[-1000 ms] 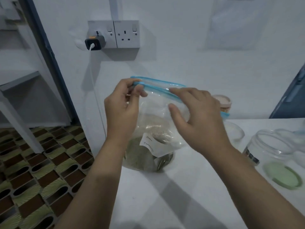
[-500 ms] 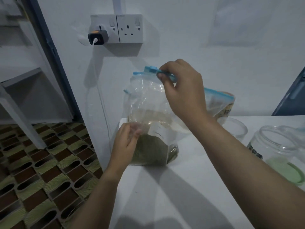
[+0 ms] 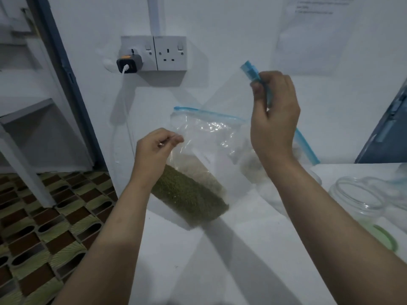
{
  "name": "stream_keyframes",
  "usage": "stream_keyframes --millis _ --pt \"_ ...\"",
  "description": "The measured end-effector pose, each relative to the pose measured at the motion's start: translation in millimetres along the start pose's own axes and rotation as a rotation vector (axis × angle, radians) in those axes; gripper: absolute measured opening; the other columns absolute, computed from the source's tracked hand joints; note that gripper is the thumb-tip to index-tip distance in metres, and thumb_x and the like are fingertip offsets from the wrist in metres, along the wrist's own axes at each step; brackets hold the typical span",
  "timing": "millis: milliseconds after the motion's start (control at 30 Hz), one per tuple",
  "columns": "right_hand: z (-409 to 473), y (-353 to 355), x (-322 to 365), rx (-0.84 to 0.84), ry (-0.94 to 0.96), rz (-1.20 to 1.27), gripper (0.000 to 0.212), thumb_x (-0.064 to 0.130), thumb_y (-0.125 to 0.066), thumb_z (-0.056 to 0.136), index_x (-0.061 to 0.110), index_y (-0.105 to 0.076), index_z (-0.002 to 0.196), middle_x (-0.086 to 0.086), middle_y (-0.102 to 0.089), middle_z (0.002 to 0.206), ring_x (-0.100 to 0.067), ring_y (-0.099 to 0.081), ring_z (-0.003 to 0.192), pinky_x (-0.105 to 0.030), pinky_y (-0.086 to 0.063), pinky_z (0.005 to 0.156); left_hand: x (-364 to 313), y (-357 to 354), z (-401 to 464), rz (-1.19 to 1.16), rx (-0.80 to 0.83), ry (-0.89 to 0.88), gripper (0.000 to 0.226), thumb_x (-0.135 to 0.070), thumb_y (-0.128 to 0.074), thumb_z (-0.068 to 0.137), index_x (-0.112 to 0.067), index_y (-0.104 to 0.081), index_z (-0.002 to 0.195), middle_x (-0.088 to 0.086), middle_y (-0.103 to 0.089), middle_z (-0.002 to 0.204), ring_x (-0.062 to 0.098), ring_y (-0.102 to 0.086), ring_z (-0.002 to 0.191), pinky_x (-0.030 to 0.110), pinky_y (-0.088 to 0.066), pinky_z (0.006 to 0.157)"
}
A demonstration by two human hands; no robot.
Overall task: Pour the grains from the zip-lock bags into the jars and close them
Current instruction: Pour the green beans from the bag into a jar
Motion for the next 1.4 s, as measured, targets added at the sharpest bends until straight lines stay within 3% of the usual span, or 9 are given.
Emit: stream_keyframes --millis 233,433,567,667,833,933,1100,1267,1400 --pt "-17 -9 -4 0.078 -0.028 0.021 0.012 0.012 -0.051 0.101 0.009 -0.062 0.097 0.014 -0.047 0.085 0.001 -0.044 0.077 -0.031 -0.038 0.071 29 -2 -18 0.026 0.082 0.046 0.014 -0.026 -0.061 0.094 -0.027 -0.073 0.086 -0.015 -0.067 0.082 0.003 -0.06 0.081 0.025 -0.047 0.077" --pt "-29 -6 -6 0.075 -0.025 0.012 0.012 0.013 -0.052 0.1 0.01 -0.063 0.097 0.01 -0.051 0.089 -0.009 -0.048 0.082 -0.042 -0.044 0.072 68 9 -60 0.189 0.088 0.043 0.034 -0.064 -0.036 0.096 -0.045 -0.063 0.103 -0.019 -0.062 0.107 0.007 -0.056 0.109 0.022 -0.043 0.093" --pt "-36 -3 2 0.078 -0.011 0.034 0.012 0.012 -0.053 0.099 0.009 -0.063 0.096 0.011 -0.049 0.088 -0.008 -0.045 0.08 -0.041 -0.042 0.071 110 16 -90 0.149 0.023 0.247 0.031 -0.046 -0.032 0.104 -0.042 -0.062 0.113 -0.011 -0.059 0.117 0.008 -0.052 0.119 0.033 -0.042 0.103" --pt "-41 -3 9 0.1 0.006 0.049 0.011 0.011 -0.053 0.099 0.01 -0.064 0.097 0.01 -0.05 0.089 -0.01 -0.047 0.082 -0.041 -0.042 0.071 117 12 -97 0.026 0.002 0.365 0.027 -0.033 -0.038 0.105 -0.04 -0.064 0.108 -0.003 -0.059 0.118 -0.005 -0.056 0.109 0.022 -0.044 0.099" --pt "-44 0 12 0.103 -0.006 0.058 0.011 0.012 -0.054 0.099 0.011 -0.066 0.098 0.01 -0.051 0.09 -0.011 -0.048 0.083 -0.044 -0.043 0.072 131 16 -104 -0.03 -0.142 0.642 0.036 -0.053 -0.039 0.101 -0.028 -0.065 0.099 -0.002 -0.063 0.105 0.013 -0.06 0.1 0.041 -0.048 0.099" --pt "-45 3 12 0.099 -0.011 0.053 0.012 0.013 -0.054 0.099 0.011 -0.066 0.098 0.011 -0.05 0.09 -0.01 -0.048 0.083 -0.044 -0.043 0.071 129 13 -104 -0.062 -0.163 0.755 0.036 -0.047 -0.043 0.101 -0.02 -0.066 0.095 -0.003 -0.064 0.098 0.015 -0.059 0.093 0.038 -0.047 0.089" --pt "-44 10 10 0.072 -0.028 0.039 0.012 0.014 -0.053 0.1 0.01 -0.064 0.098 0.011 -0.05 0.09 -0.009 -0.047 0.081 -0.039 -0.043 0.072 123 11 -92 -0.229 -0.285 0.783 0.023 -0.025 -0.056 0.099 -0.014 -0.072 0.087 0.008 -0.071 0.107 0.022 -0.061 0.103 0.032 -0.046 0.09" --pt "-37 31 -4 -0.014 -0.084 0.035 0.013 0.013 -0.051 0.101 0.005 -0.06 0.098 0.004 -0.05 0.089 0.003 -0.043 0.079 -0.016 -0.034 0.073 89 14 -69 -0.432 -0.46 0.663 0.024 -0.015 -0.058 0.098 -0.019 -0.071 0.078 -0.004 -0.071 0.083 0.014 -0.061 0.086 0.03 -0.045 0.084" --pt "-42 45 -19 -0.043 -0.186 0.026 0.011 0.021 -0.048 0.103 0.015 -0.055 0.098 0.014 -0.047 0.085 0.001 -0.042 0.077 -0.041 -0.041 0.076 68 17 -52 -0.495 -0.436 0.528 0.021 -0.013 -0.061 0.096 -0.023 -0.07 0.08 -0.009 -0.07 0.085 0.008 -0.06 0.084 0.024 -0.045 0.078"
Point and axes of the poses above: each hand's wrist, its own z-axis towards the middle knuckle, its own y-axis out of the back of the hand, x = y × z, the point moved 5 cm from there along z, towards the middle knuckle
